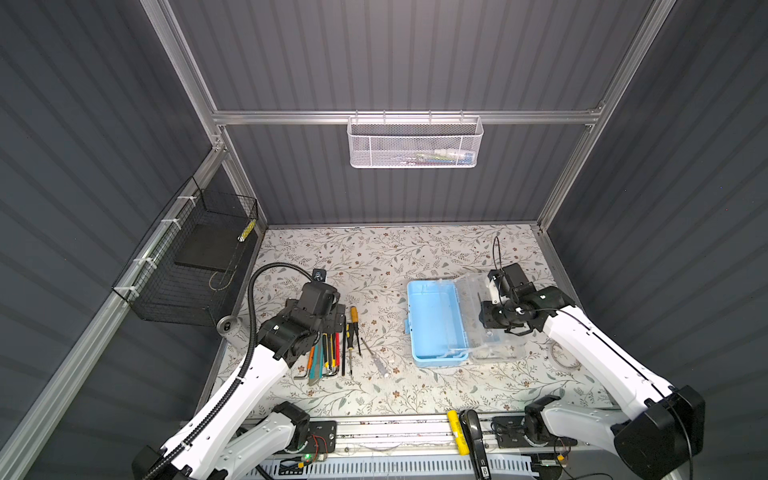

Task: Pack the tool kit
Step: 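Carry the screwdriver with the right gripper into the clear lid tray, then release the screwdriver and return the right gripper to the tool pile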

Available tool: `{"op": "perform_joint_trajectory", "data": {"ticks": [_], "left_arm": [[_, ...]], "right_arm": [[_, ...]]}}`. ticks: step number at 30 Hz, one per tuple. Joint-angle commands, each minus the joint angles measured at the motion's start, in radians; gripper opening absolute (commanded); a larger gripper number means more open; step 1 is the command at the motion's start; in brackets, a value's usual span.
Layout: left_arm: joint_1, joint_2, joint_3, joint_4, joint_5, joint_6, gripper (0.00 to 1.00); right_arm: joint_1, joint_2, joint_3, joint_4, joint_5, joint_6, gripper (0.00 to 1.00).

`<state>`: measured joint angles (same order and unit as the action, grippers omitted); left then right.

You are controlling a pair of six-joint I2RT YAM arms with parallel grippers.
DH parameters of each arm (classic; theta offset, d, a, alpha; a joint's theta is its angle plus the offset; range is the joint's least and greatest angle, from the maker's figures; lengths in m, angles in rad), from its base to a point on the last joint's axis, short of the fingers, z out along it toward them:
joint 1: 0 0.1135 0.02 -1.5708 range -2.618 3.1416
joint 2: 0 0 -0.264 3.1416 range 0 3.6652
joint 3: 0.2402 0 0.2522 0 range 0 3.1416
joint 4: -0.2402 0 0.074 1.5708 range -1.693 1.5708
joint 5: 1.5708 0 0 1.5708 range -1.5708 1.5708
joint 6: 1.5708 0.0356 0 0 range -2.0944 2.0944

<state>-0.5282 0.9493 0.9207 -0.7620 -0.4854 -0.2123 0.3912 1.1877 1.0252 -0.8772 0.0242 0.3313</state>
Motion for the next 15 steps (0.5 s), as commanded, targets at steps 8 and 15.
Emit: {"op": "perform_joint_trajectory", "data": {"ticks": [8, 15], "left_arm": [[0.013, -0.012, 0.006, 0.009, 0.018, 0.017, 0.99], [0.02, -0.014, 0.006, 0.01, 0.019, 0.019, 1.0]], "right_arm": [[0.305, 0.121, 0.19, 0.019, -0.037, -0.103, 0.42], [0.541, 0.367, 0.298, 0.139, -0.129, -0.082, 0.38]]}}
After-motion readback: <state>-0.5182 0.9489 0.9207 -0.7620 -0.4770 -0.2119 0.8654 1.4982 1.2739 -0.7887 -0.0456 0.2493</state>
